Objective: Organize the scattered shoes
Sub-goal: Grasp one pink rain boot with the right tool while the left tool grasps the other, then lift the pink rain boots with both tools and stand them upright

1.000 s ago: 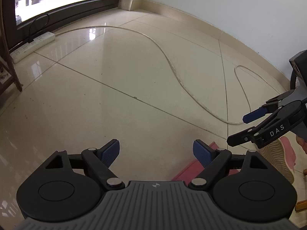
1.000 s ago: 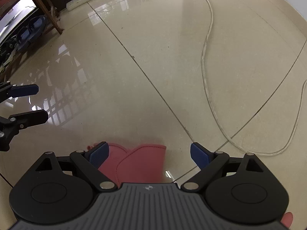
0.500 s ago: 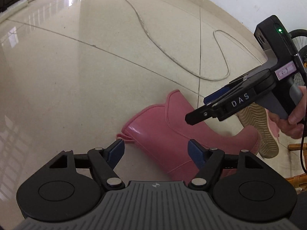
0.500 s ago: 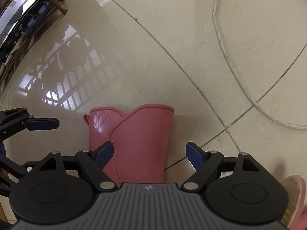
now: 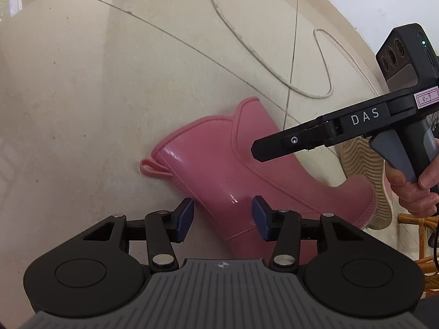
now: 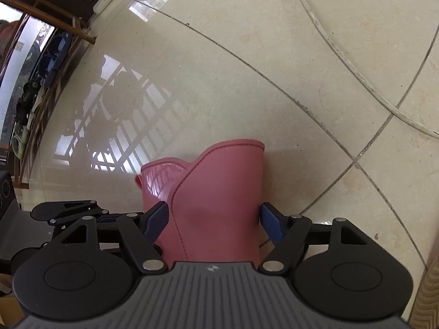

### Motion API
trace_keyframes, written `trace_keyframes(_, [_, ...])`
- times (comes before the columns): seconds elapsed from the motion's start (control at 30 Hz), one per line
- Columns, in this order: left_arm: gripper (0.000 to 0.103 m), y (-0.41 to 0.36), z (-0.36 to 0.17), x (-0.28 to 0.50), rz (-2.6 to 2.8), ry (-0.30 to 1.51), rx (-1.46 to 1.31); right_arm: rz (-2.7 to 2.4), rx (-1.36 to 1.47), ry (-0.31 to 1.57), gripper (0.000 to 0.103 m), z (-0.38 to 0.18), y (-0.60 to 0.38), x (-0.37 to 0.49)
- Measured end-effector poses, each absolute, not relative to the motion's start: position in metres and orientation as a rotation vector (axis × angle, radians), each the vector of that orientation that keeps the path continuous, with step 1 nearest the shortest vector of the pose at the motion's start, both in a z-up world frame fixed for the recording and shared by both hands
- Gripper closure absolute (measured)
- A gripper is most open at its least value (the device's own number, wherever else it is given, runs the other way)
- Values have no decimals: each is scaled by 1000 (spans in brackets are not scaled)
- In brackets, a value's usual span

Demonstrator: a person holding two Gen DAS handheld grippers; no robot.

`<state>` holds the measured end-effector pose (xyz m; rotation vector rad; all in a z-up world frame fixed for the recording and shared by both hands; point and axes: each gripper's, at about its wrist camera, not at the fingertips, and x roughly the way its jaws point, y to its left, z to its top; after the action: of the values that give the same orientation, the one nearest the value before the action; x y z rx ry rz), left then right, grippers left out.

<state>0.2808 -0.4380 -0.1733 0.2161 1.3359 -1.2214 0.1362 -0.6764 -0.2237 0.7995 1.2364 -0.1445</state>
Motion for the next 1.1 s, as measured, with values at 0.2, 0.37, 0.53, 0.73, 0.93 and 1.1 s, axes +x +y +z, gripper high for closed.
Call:
trace_keyframes(0.2, [54, -432, -178, 293, -1159, 1423, 135, -140, 806, 1238, 34, -233, -674, 133])
trace_keyframes(0.37, [54, -428, -179, 299, -1118, 1452, 99, -140, 803, 1236, 36, -233, -673, 132])
trace_keyframes(0.53, [65, -436, -185, 293, -1148, 1431, 86, -124, 791, 1220, 43, -227, -668, 131])
trace_keyframes(0.73, [69, -422, -163, 295, -1131, 1322, 52, -83, 772, 1158, 47, -201, -662, 137])
trace_keyframes(0.93, [70, -397, -107, 310, -1050, 1070, 51, 5, 696, 1038, 47, -153, -645, 173])
trace_keyframes(1.1, [70, -376, -77, 330, -974, 921, 64, 98, 582, 946, 47, -118, -624, 222])
